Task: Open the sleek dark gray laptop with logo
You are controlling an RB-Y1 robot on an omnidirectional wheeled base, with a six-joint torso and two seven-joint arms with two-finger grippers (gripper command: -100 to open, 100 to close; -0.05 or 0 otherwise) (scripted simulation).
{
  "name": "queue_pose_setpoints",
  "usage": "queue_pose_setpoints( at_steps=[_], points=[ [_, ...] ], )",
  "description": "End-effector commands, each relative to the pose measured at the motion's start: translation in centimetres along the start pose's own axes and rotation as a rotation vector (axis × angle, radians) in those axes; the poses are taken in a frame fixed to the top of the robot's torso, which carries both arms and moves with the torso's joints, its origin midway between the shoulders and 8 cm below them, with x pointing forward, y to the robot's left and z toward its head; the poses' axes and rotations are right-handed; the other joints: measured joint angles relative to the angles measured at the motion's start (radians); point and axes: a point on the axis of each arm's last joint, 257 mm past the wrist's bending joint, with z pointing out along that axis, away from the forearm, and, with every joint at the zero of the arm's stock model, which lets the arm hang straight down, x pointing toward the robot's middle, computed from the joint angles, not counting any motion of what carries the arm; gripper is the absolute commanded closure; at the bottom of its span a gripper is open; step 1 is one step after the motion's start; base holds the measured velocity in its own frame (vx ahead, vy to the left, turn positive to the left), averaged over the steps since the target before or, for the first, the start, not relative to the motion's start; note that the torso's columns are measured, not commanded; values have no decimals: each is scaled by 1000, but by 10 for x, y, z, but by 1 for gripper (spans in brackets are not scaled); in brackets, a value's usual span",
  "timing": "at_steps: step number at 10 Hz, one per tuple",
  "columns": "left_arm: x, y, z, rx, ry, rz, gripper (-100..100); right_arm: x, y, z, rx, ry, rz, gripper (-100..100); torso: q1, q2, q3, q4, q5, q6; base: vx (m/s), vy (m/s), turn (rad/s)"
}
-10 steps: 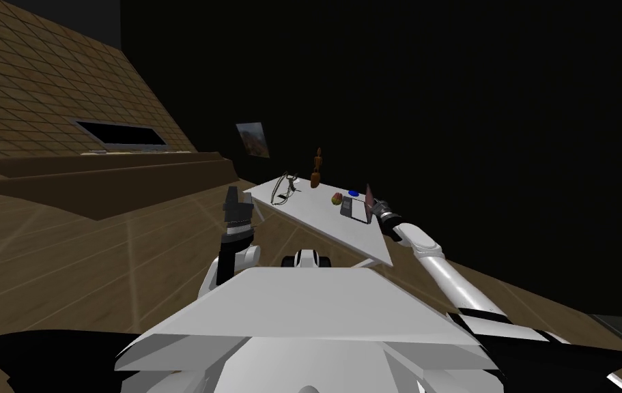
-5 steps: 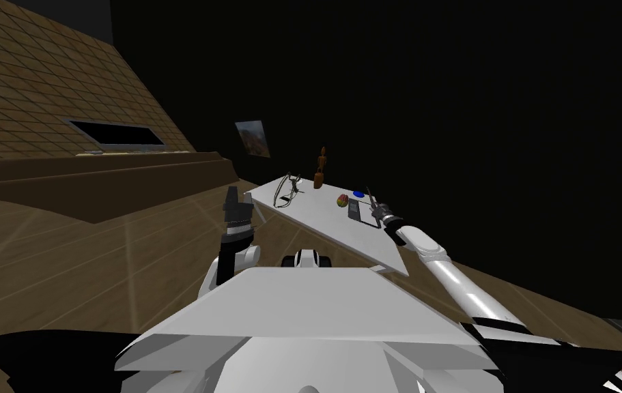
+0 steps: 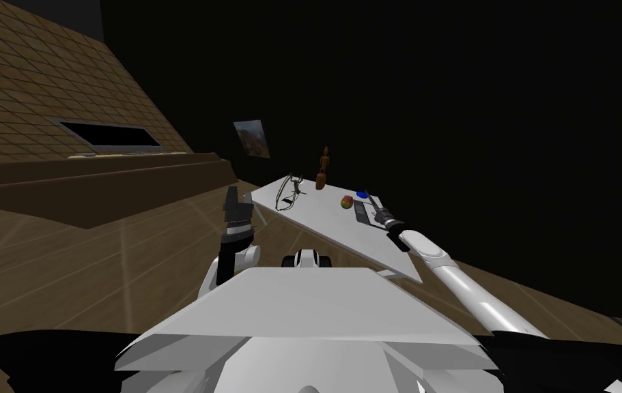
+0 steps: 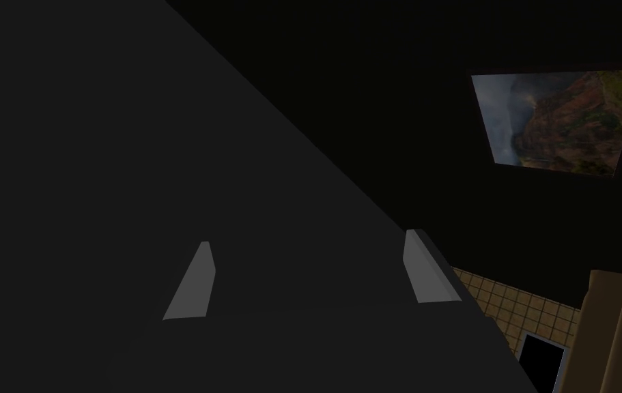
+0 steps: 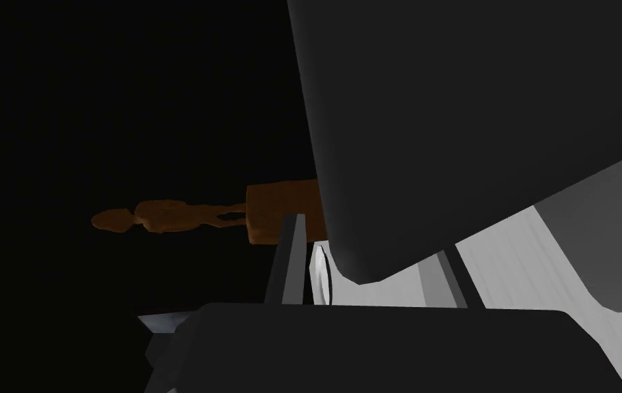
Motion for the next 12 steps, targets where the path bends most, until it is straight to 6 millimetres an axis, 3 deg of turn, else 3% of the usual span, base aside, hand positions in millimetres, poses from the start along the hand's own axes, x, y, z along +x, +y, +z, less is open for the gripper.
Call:
queue_pose_setpoints(
  at_steps=[1, 3, 4, 6, 8, 12],
  points=[
    [0, 0, 0, 0, 0, 0, 0, 4, 6, -3, -15, 5, -39, 100, 1, 0, 0, 0, 1, 0, 33, 45, -9],
    [0, 0, 0, 0, 0, 0, 0, 10, 37, -13, -60, 32, -159, 100, -1, 1, 1, 0, -1, 1, 96, 63, -15],
    [0, 0, 0, 0, 0, 0, 0, 16, 15, -9, -51, 14, -132, -100, 0, -3, -2, -1, -1, 0, 66, 78, -76],
    [0, 0, 0, 0, 0, 0, 0, 24, -1, -9, -50, 5, -134, -100, -1, 3, 2, 1, -1, 0, -1, 57, -54],
    [0, 0, 0, 0, 0, 0, 0, 24, -1, -9, -50, 5, -134, -100, -1, 4, 3, 2, 0, 0, -10, 20, -8],
    [0, 0, 0, 0, 0, 0, 0, 34, -24, -8, -48, -8, -136, -100, 2, 0, 0, 0, 0, 0, 4, 25, -30]
  ],
)
